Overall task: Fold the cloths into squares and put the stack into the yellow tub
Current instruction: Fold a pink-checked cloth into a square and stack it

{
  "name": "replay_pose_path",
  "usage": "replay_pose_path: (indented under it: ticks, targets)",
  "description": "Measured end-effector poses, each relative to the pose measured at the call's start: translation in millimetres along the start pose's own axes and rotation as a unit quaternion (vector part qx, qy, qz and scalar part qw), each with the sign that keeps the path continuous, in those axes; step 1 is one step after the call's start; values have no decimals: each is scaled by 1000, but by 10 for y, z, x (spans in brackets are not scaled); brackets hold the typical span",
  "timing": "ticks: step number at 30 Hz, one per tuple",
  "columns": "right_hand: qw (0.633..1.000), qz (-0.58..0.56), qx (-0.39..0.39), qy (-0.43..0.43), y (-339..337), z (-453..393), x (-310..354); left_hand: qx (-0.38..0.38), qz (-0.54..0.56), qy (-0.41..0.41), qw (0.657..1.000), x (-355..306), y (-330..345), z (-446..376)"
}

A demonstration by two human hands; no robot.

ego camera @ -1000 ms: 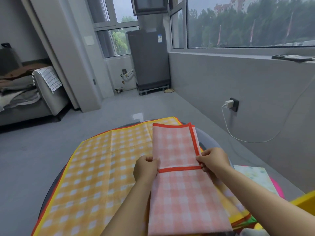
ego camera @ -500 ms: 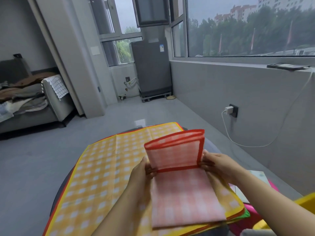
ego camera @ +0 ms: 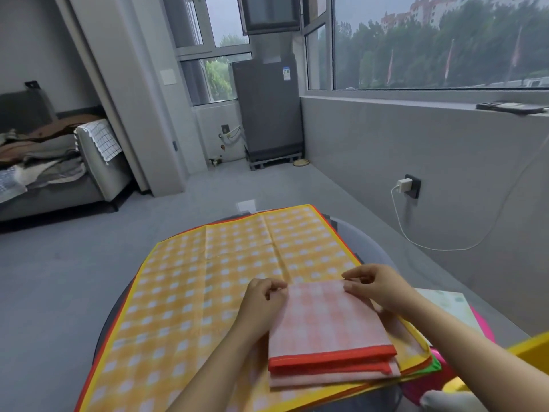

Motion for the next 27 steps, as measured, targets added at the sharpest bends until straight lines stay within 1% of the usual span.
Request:
replay_pose_path:
  ticks: [3, 8, 11, 14, 16, 18, 24, 27]
  targets:
    - [993, 105, 8, -53, 85, 26, 53, 11, -25, -7, 1000, -11, 54, 35]
    - [980, 177, 10, -91, 198, 202, 145, 14, -149, 52, 987, -137, 136, 187]
    - [964, 234, -5, -129, 267, 339, 232, 7, -290, 95, 952, -219, 196, 303]
    - [936, 318, -3, -151, 392, 441, 222, 24, -363, 95, 927, -212, 289, 376]
    - [923, 352, 7, -156, 503, 494, 165, 48, -374, 75, 923, -117, 364, 413]
    - [923, 359, 18, -136, 558, 511, 59, 64, -372, 62, 924, -24, 417, 443]
    - [920, 369, 16, -130, 510, 528, 25, 67, -381, 80, 919, 59, 320, 463]
    - [917, 384, -5, -111, 406, 551, 18, 62, -379, 67, 921, 106, 233, 492]
Point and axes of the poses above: each hand's wrist, its own z-axis away from the middle knuckle, its own y-axis out of the palm, x = y × z, the point moved 10 cm from there along -z, towards the middle knuckle, and after that the axes turned 12 degrees about -x, right-handed, at the moved point
